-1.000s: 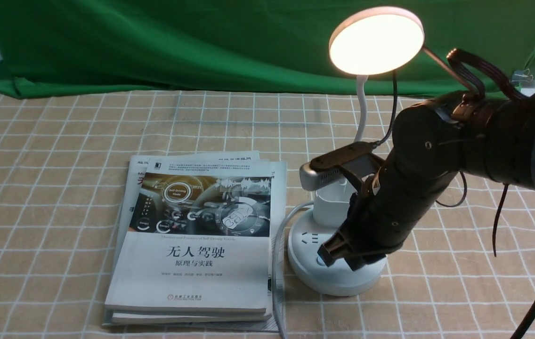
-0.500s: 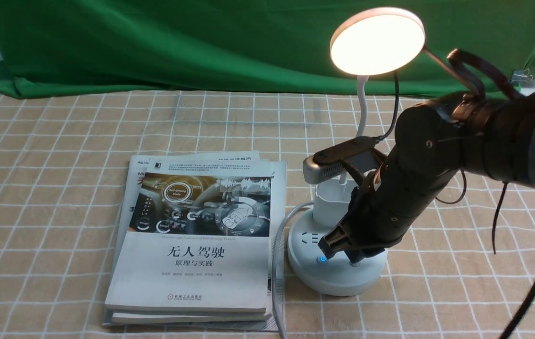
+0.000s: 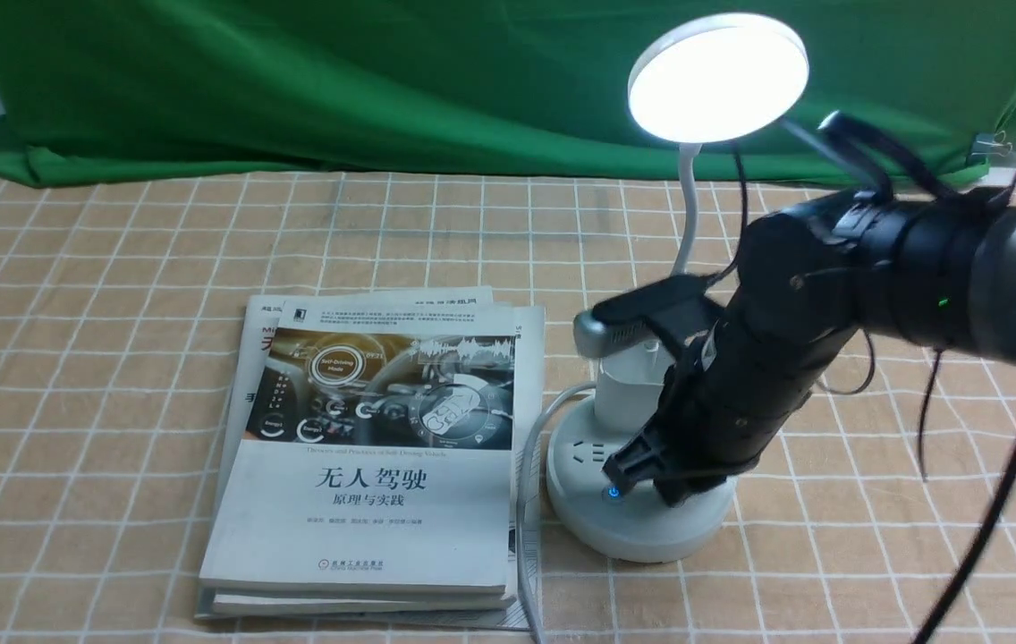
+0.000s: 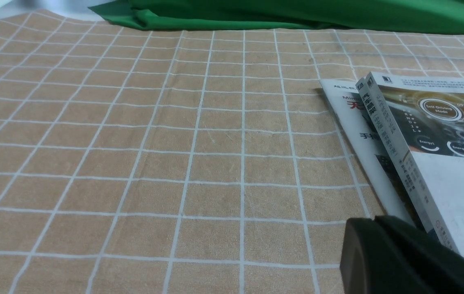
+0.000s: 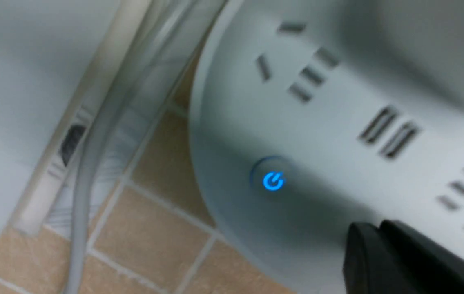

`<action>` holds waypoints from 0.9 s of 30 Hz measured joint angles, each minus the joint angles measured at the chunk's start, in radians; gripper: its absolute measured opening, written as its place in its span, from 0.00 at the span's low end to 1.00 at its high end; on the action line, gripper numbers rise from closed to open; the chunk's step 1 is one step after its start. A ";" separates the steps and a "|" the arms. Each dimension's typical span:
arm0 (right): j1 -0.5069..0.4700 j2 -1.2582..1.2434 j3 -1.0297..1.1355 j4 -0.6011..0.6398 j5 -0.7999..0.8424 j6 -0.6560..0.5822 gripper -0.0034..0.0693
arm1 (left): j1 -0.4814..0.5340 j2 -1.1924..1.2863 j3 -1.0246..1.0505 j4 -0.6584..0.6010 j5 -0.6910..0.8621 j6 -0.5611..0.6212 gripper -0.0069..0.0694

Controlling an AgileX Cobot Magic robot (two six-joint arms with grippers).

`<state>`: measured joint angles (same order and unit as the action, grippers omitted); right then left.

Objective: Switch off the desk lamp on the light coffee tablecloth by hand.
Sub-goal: 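Press the power button on the lamp base to turn the lamp off with the right gripper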

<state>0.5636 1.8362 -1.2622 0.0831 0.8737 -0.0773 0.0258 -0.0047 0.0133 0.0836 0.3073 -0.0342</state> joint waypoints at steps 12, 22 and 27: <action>0.000 -0.004 0.000 0.000 -0.004 0.000 0.10 | 0.000 0.000 0.000 0.000 0.000 0.000 0.10; 0.000 0.049 -0.006 -0.002 0.004 0.000 0.11 | 0.000 0.000 0.000 0.000 -0.001 0.000 0.10; 0.001 0.010 0.000 -0.004 0.002 0.000 0.11 | 0.000 0.000 0.000 0.000 -0.001 0.000 0.10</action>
<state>0.5646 1.8460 -1.2623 0.0796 0.8759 -0.0773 0.0258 -0.0047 0.0133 0.0836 0.3063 -0.0344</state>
